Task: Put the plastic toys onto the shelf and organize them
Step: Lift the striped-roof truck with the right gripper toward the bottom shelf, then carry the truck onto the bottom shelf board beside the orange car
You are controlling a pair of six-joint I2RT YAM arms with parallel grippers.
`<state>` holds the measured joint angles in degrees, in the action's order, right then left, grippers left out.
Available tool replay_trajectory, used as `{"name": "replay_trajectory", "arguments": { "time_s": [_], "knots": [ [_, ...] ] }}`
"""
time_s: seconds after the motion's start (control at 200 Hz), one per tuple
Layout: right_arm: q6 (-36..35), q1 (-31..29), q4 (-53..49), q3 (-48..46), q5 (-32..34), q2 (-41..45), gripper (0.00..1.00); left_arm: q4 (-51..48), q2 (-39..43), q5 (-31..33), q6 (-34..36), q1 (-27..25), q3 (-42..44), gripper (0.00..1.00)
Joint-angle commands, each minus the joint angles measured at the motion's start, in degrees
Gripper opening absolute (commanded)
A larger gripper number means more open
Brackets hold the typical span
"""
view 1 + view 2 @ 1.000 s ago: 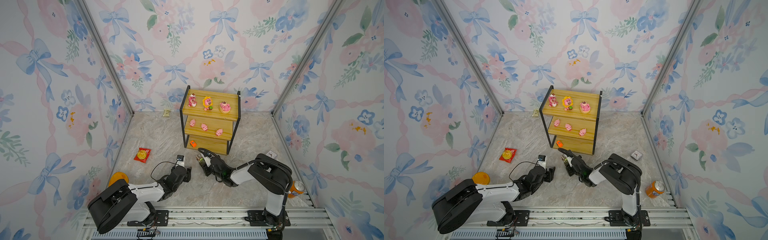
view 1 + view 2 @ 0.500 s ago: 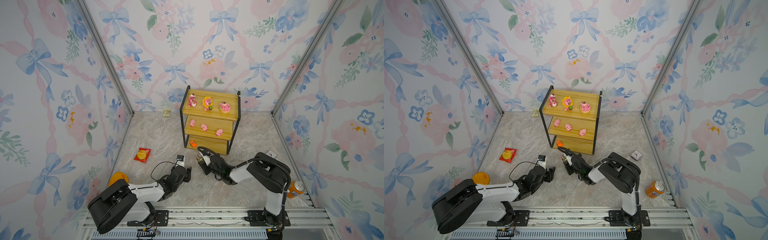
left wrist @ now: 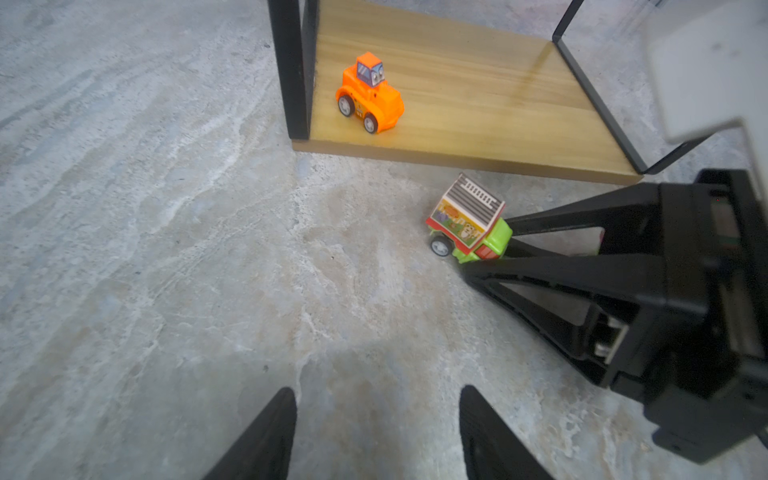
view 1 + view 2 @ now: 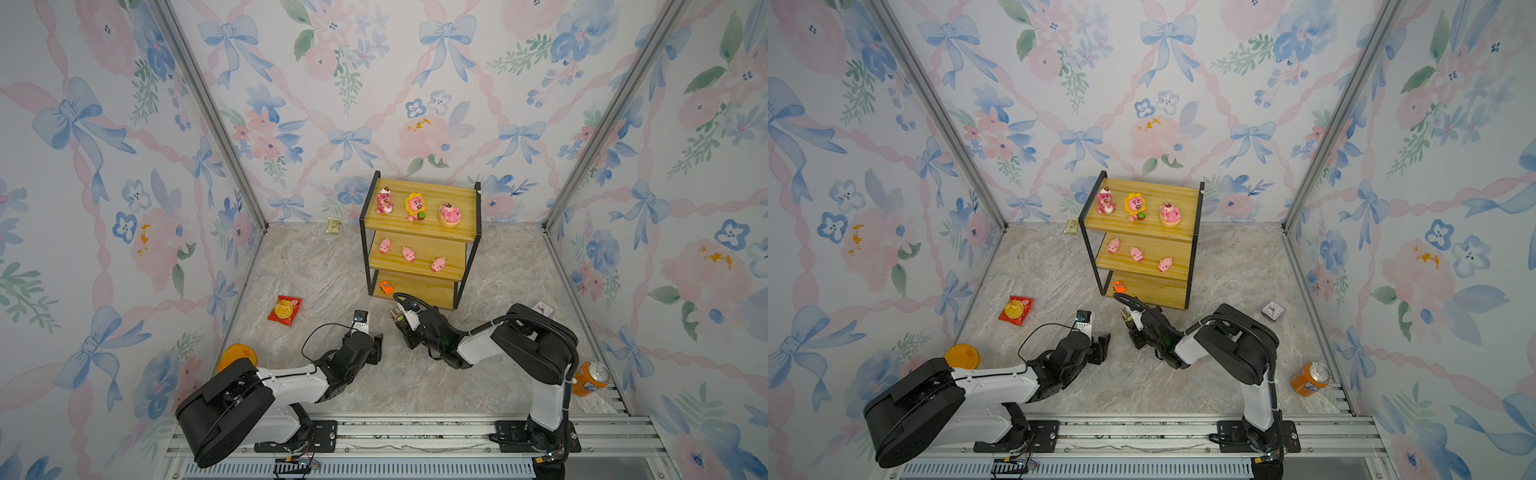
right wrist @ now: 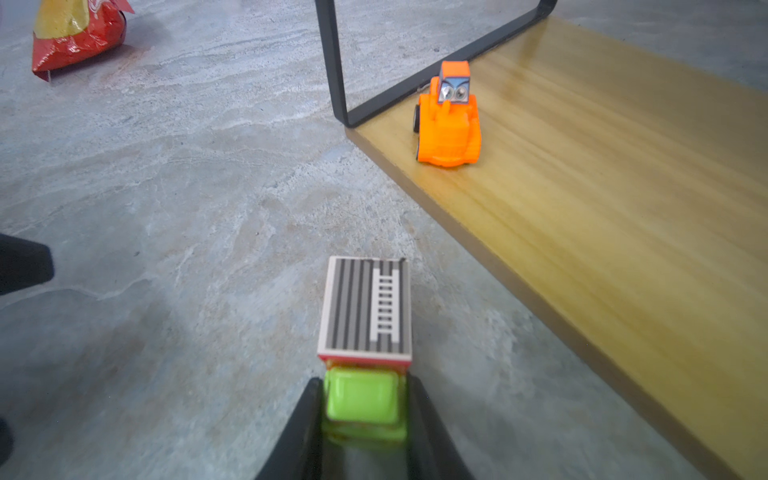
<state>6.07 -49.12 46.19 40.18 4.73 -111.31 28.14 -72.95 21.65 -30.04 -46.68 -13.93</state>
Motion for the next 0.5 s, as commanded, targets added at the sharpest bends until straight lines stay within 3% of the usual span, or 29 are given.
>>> {"name": "replay_trajectory", "arguments": {
  "time_s": [0.0,0.28,0.495],
  "knots": [
    [2.93,0.31,4.52,-2.18,1.31,0.1,0.23,-0.63,0.0,0.59,0.65,0.45,0.66,0.64],
    [3.41,-1.54,9.92,-3.55,7.7,1.21,0.22,-0.52,0.32,0.68,1.37,0.41,1.02,0.64],
    [1.12,-3.25,5.21,-1.25,14.46,3.54,0.22,-0.46,0.01,0.68,2.07,0.46,0.97,0.63]
  ]
}}
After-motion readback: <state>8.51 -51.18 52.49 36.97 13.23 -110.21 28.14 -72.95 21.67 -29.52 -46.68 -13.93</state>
